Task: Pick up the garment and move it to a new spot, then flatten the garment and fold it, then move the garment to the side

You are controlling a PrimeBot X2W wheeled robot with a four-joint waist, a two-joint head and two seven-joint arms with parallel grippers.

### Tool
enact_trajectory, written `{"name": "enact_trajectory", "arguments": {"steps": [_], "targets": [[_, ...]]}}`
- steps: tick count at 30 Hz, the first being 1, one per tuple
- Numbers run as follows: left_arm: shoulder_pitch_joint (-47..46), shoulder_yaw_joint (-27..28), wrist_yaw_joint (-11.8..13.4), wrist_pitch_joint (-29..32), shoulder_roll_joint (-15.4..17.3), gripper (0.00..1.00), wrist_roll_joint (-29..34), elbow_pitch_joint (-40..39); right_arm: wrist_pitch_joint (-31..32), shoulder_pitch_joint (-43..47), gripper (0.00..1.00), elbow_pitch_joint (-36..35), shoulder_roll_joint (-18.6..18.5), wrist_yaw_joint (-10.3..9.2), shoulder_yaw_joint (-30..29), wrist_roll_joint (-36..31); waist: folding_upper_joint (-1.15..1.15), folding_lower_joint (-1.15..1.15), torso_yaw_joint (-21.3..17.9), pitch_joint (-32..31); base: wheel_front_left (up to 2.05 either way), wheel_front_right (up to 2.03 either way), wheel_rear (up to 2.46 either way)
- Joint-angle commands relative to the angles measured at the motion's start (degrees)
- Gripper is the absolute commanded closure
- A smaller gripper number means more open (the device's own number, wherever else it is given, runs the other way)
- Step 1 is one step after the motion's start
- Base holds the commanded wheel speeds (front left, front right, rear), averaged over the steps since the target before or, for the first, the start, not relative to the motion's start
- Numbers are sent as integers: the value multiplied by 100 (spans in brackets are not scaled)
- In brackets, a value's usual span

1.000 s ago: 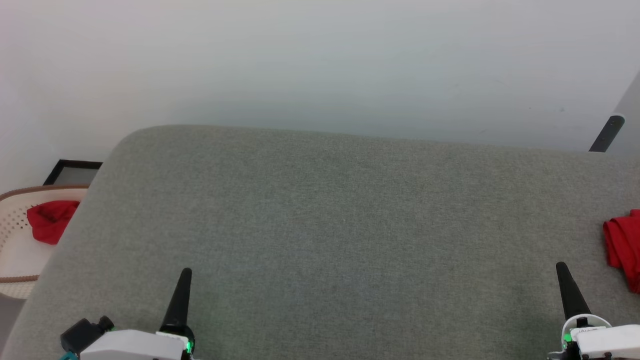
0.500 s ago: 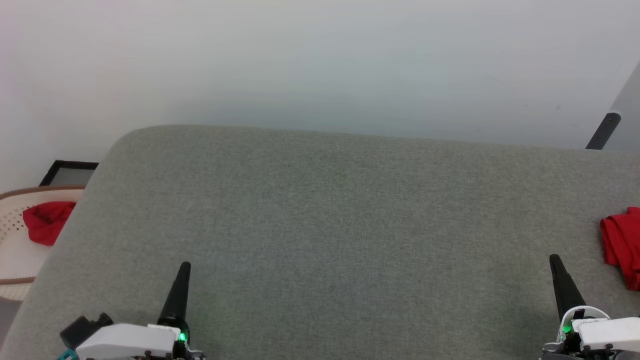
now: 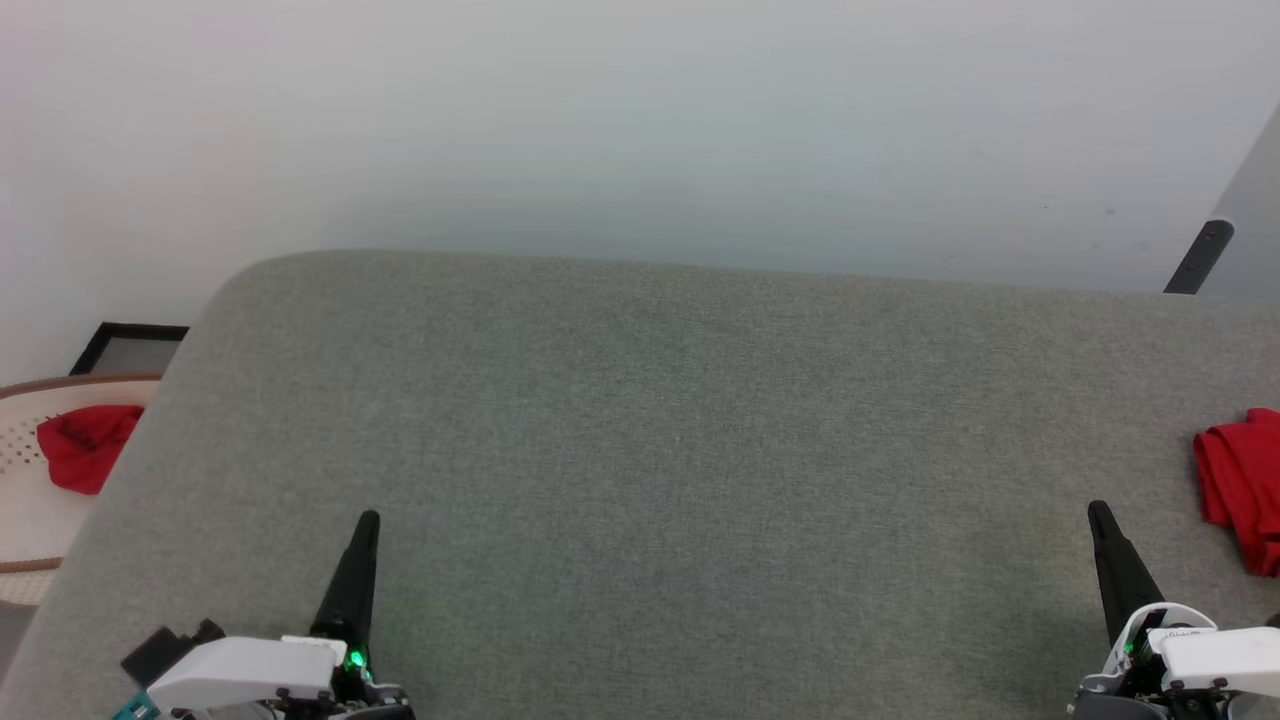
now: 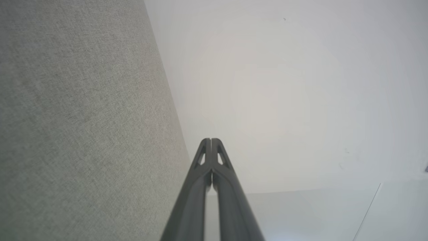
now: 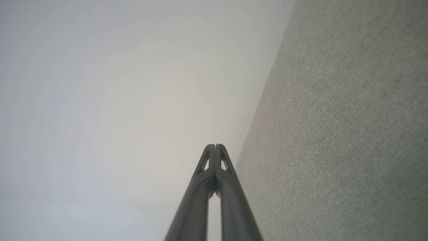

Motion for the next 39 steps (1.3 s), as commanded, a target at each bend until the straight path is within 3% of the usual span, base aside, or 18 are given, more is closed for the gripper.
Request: {"name": "enact_trajectory", "arguments": {"steps": [1, 20, 39], "targets": [[-80, 40, -19, 34, -12, 100, -122, 8, 35, -120, 100, 12, -20, 2, 15, 133, 0, 0, -7, 3, 0, 0, 0], [-217, 186, -22, 241, -103, 100, -708, 113, 155, -265, 100, 161, -22, 2, 90, 803, 0, 0, -71, 27, 0, 0, 0], [-219, 216, -22, 266, -127, 100, -653, 114, 150, -228, 100, 158, -22, 2, 89, 800, 0, 0, -73, 28, 0, 0, 0]]}}
